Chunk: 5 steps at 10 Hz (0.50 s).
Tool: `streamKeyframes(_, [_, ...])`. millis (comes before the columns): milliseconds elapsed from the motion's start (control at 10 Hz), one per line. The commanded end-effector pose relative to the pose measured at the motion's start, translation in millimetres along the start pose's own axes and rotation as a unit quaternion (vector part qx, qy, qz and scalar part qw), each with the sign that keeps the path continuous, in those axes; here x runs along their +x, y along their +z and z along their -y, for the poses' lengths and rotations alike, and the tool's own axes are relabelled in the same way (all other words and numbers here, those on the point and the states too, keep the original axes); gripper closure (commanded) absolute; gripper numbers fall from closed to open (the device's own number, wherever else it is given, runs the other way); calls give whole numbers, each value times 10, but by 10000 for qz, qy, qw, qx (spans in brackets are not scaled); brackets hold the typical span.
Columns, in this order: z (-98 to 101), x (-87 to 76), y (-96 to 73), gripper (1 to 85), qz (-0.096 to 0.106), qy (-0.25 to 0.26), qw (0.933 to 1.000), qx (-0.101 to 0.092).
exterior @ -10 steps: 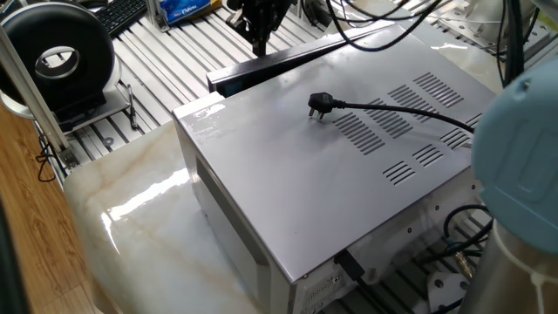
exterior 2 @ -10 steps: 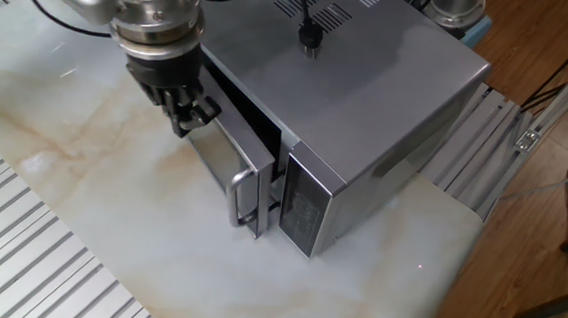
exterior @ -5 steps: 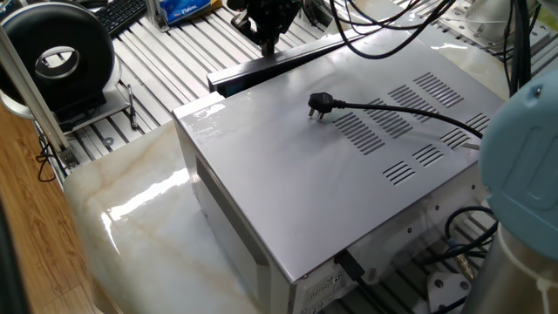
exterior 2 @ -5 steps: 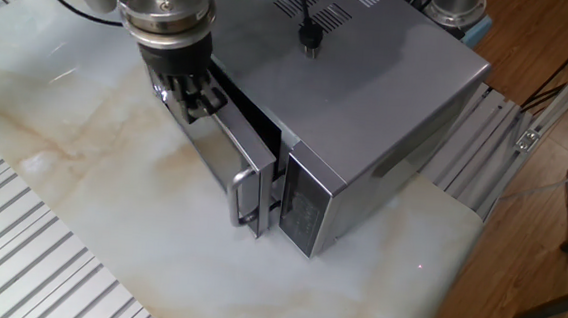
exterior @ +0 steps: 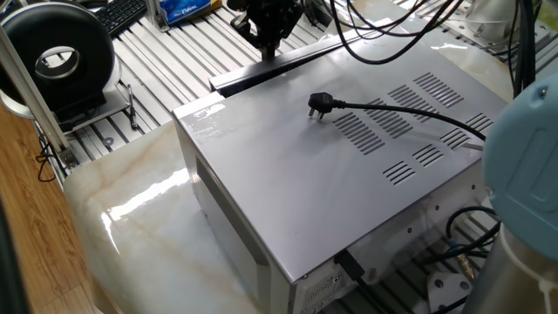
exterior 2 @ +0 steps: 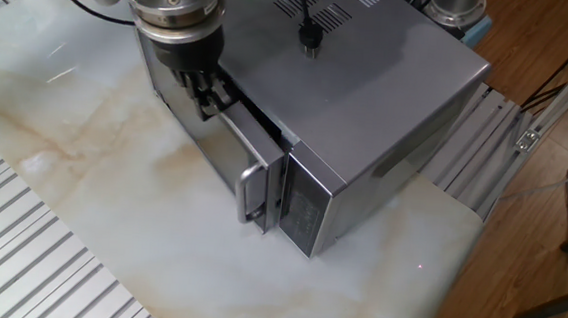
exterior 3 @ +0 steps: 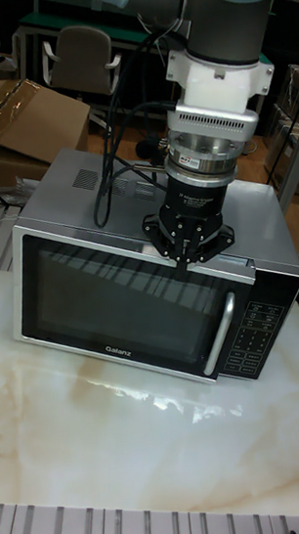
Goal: Close the microwave door
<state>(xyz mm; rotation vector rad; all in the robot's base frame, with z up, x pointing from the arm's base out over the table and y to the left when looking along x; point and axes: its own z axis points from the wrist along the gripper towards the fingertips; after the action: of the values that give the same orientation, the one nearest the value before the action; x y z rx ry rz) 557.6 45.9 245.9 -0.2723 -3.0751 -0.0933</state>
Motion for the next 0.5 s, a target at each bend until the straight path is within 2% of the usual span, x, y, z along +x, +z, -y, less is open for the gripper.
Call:
streamKeyframes(0, [-94,78,4,847,-62,117,9997,-193])
streamKeyframes(400, [-47,162,17,847,-179,200,9995,-184])
